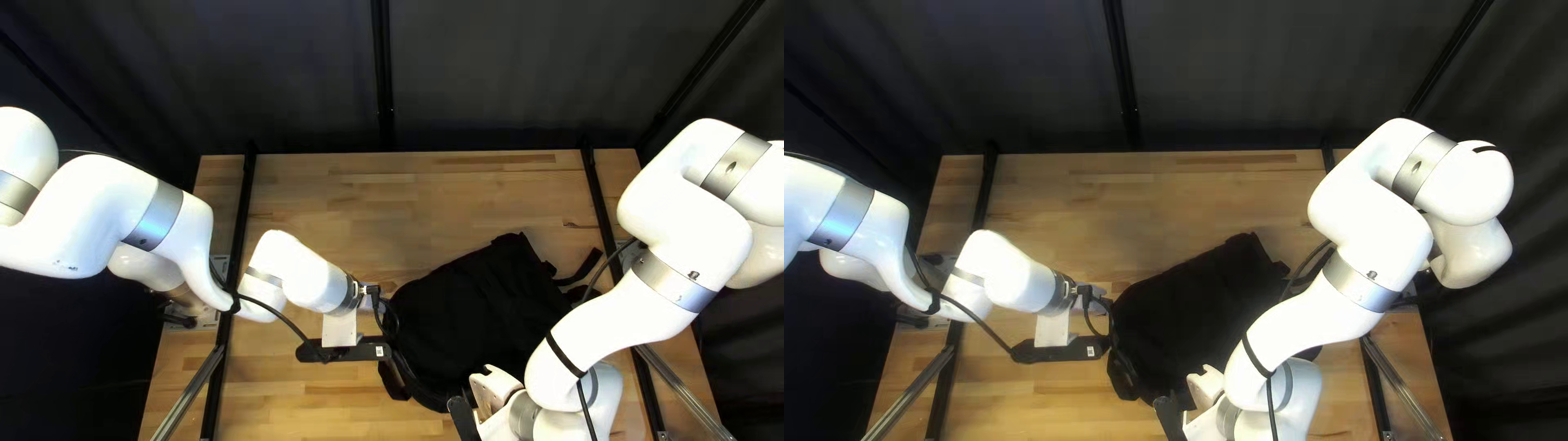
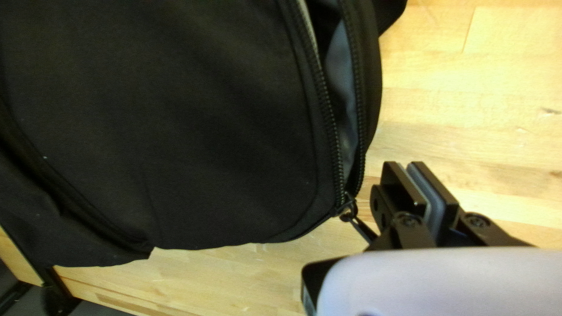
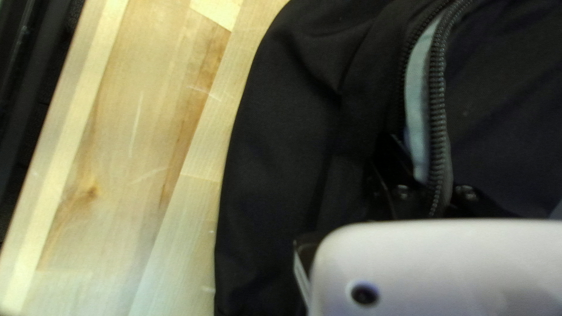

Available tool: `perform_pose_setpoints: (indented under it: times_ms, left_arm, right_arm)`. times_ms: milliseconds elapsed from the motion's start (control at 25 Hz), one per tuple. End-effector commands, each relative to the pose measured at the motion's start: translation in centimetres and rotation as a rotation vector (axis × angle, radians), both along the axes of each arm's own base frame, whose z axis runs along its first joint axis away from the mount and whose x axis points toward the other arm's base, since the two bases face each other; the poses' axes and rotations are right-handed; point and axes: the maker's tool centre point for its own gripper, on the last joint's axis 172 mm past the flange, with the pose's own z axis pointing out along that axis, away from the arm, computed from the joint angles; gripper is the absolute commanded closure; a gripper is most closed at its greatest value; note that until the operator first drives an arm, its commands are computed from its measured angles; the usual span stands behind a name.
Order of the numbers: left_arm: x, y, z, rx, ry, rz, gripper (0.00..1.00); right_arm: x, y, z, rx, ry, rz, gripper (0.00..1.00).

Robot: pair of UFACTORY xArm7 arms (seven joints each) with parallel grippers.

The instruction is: Remove a lunch box from a kids backpack

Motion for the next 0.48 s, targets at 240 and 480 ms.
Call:
perform_pose_setpoints:
  times_ms: [240,480]
  left_arm:
    - [1.7,2.4,-0.3,-0.010,-0.074,-0.069,1.00]
    - [2.7,4.6,0.1,-0.016,-0.109,-0.114,1.00]
  right_arm:
    - [-0.5,-0.2,0.3,0.011,0.009,0.025,1.00]
    - [-0.8,-0.5,0.4,0.021,0.013,0.041,1.00]
